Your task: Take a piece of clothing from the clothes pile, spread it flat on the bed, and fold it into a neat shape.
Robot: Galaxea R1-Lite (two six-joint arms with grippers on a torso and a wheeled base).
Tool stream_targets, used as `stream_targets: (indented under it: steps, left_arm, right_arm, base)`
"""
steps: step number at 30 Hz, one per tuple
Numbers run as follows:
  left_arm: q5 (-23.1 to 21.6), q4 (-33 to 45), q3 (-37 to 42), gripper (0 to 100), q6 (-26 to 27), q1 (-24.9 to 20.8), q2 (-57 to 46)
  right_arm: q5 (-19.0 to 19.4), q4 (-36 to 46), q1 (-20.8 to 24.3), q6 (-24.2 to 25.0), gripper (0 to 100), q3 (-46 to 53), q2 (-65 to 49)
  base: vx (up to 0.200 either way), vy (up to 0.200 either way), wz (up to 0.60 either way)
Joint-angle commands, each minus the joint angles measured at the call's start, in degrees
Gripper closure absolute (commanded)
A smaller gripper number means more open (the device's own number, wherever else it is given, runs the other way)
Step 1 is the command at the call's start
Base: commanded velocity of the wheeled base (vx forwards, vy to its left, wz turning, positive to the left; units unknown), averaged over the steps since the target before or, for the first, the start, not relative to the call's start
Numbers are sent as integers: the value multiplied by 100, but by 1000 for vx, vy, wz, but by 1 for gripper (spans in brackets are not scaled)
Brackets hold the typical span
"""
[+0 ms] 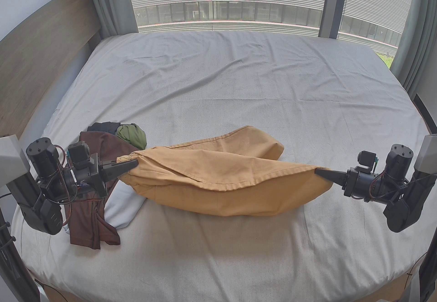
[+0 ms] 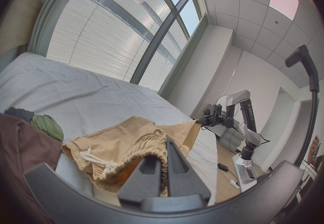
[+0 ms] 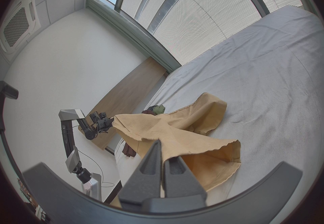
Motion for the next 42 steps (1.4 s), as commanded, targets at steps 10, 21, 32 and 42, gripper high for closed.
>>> stream_targets:
  steps: [10,21,32,42]
  left_arm:
    - [-431,10,951,100,-6,153,81]
    - [-431,27,1619,100,-15,153,292]
    - [-413,27,2234,100,-6,302,512]
    - [-413,19,2454,100,557,320,1048]
  right_arm:
    - [9,-3,12,-861,100,613,559]
    - [-9,-3,-6,-1283,100,1018,946]
    - [-9,-3,-23,-1652,100,1299,1447]
    - [-35,-12,-23,-1740,100,1422,1632]
  base:
    - [0,0,0]
    - [0,0,0]
    - [0,0,0]
    - [0,0,0]
